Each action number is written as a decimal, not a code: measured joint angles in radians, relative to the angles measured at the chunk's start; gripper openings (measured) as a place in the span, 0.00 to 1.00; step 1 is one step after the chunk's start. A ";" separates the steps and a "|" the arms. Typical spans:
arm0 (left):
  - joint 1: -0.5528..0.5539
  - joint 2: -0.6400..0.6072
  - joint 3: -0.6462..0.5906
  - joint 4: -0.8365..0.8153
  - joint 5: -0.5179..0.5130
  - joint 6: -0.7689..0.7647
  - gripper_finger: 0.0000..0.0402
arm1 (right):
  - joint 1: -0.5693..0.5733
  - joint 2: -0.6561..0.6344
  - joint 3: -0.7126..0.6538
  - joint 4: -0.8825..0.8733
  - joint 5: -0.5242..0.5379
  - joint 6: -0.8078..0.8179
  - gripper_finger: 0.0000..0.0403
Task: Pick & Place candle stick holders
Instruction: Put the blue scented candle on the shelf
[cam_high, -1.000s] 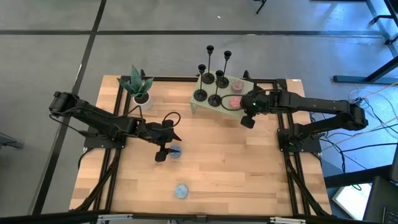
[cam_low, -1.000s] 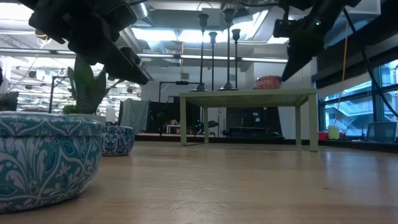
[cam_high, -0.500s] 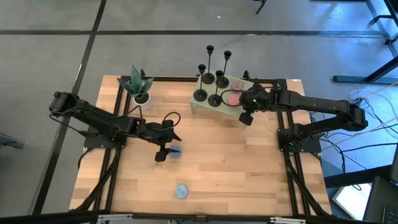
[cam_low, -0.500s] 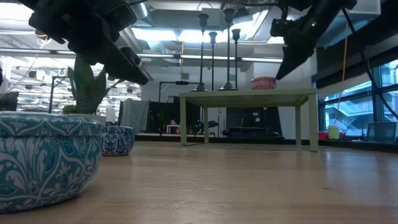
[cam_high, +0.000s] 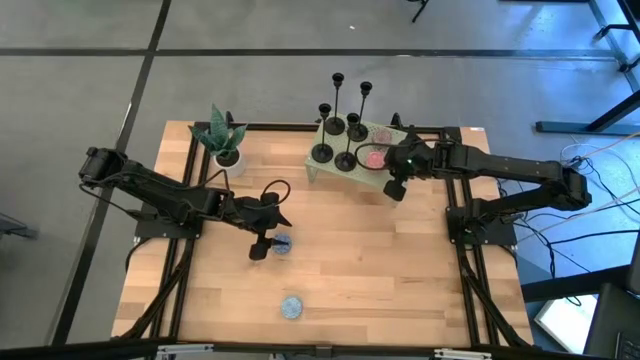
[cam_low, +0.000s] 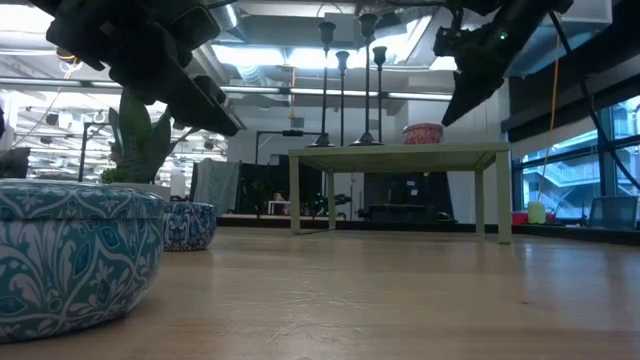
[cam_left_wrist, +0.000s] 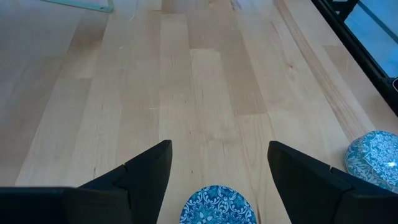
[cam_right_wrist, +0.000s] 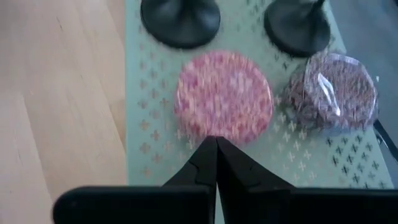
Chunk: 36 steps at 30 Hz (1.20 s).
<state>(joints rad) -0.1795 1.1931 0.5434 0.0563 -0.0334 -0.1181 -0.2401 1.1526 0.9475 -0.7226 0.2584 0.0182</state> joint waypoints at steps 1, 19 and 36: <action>0.000 0.000 0.000 0.000 0.000 0.000 0.65 | 0.004 0.000 0.011 -0.019 0.000 0.001 0.01; -0.006 0.000 0.000 0.062 0.005 -0.005 0.65 | 0.431 -0.038 0.174 -0.099 -0.100 0.119 0.01; -0.008 0.002 0.000 0.180 -0.011 -0.082 0.65 | 0.664 -0.219 -0.420 0.784 0.142 0.173 0.03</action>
<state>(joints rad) -0.1875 1.1954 0.5430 0.2362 -0.0443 -0.1999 0.4241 0.9332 0.5277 0.0618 0.4000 0.1914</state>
